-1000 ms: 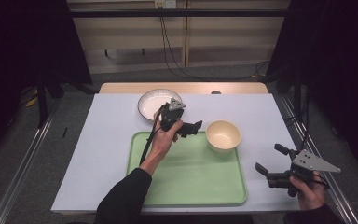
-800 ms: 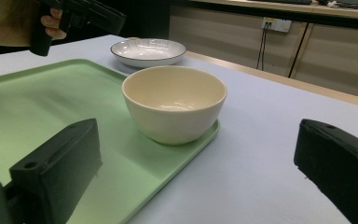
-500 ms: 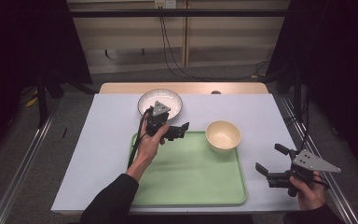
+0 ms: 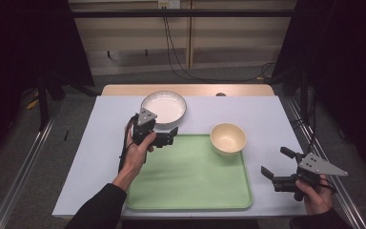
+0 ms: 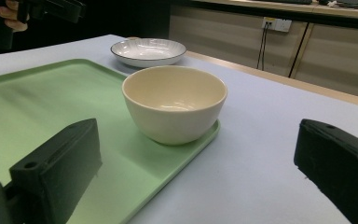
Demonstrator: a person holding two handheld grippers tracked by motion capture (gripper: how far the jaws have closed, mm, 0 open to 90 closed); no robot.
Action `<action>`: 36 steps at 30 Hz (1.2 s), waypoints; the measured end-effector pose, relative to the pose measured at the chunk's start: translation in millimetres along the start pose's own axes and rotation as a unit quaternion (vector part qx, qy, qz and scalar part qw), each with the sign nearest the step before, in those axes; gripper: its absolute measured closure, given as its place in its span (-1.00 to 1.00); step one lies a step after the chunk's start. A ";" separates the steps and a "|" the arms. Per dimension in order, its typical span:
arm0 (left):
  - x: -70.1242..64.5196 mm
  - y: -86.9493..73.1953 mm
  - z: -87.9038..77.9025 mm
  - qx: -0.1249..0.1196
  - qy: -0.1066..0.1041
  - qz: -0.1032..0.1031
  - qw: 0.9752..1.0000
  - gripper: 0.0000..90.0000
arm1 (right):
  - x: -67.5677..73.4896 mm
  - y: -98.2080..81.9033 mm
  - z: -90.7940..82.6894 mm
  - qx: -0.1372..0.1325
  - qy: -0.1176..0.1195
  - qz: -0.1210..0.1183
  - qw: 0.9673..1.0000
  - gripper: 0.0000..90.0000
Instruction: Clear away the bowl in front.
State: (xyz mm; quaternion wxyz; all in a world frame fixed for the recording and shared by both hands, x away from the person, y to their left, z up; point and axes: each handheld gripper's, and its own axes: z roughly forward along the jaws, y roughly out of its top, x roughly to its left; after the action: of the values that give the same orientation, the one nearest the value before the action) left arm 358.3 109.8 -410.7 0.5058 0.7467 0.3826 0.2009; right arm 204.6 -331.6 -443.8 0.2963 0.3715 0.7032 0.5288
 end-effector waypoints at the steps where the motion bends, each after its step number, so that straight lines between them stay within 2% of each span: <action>1: 0.9 -0.3 -3.7 -0.001 0.004 -0.001 1.000 -0.96 | 0.1 0.0 0.0 0.001 0.001 0.000 1.000 -0.99; 4: 4.5 -2.8 -11.9 -0.002 0.009 -0.004 1.000 -0.95 | -0.2 0.0 -0.1 -0.001 -0.002 -0.001 1.000 -0.99; 5: 6.2 -4.1 -16.2 0.005 0.014 -0.001 1.000 -0.95 | -0.5 0.0 -0.1 -0.001 -0.003 -0.002 1.000 -0.99; 7: 9.8 -7.3 -25.7 0.002 0.025 0.007 1.000 -0.95 | -0.2 0.2 0.0 -0.002 -0.004 0.001 1.000 -0.99; 9: 12.5 -10.2 -31.5 -0.002 0.028 0.001 1.000 -0.95 | -0.3 0.1 0.0 0.000 -0.002 0.000 1.000 -0.99; 13: 17.3 -17.0 -41.7 0.003 0.038 0.006 0.999 -0.96 | -0.4 0.1 0.1 0.000 -0.002 0.000 1.000 -0.99; 18: 21.1 -28.4 -56.5 0.001 0.050 0.005 0.999 -0.95 | -0.2 0.0 0.6 0.000 0.000 0.001 1.000 -0.99; 19: 22.0 -33.3 -62.2 0.002 0.054 0.000 0.999 -0.95 | -0.2 0.1 0.6 0.000 -0.005 0.003 1.000 -0.99; 22: 24.2 -39.7 -71.2 -0.003 0.061 -0.005 0.998 -0.95 | 0.2 0.0 1.3 -0.001 0.000 0.005 1.000 -0.99; 24: 25.9 -41.5 -74.6 -0.001 0.061 -0.002 0.998 -0.94 | -0.1 -0.1 1.3 0.000 -0.001 0.003 1.000 -0.99; 25: 27.7 -43.4 -81.7 -0.007 0.057 -0.016 0.998 -0.94 | -0.1 0.0 1.3 0.000 0.000 0.003 1.000 -0.99; 28: 28.0 -47.0 -93.5 -0.021 0.058 -0.016 0.998 -0.96 | -0.1 0.0 1.2 0.002 0.001 0.004 1.000 -0.99; 30: 29.9 -51.1 -99.9 -0.018 0.061 -0.014 0.998 -0.96 | -0.4 0.0 1.6 0.001 -0.002 0.001 1.000 -0.99; 31: 29.9 -53.7 -102.8 -0.017 0.069 -0.017 0.997 -0.96 | -0.4 0.0 1.5 0.001 0.000 0.002 1.000 -0.99; 36: 33.4 -63.9 -114.3 -0.013 0.071 -0.018 0.997 -0.96 | -0.3 0.0 1.4 0.002 0.000 0.002 1.000 -0.99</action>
State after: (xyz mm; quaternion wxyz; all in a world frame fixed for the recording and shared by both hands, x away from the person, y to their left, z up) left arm 277.2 216.9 -425.1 0.4906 0.7167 0.4284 0.2493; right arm 205.9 -331.1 -444.2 0.2951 0.3733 0.7033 0.5281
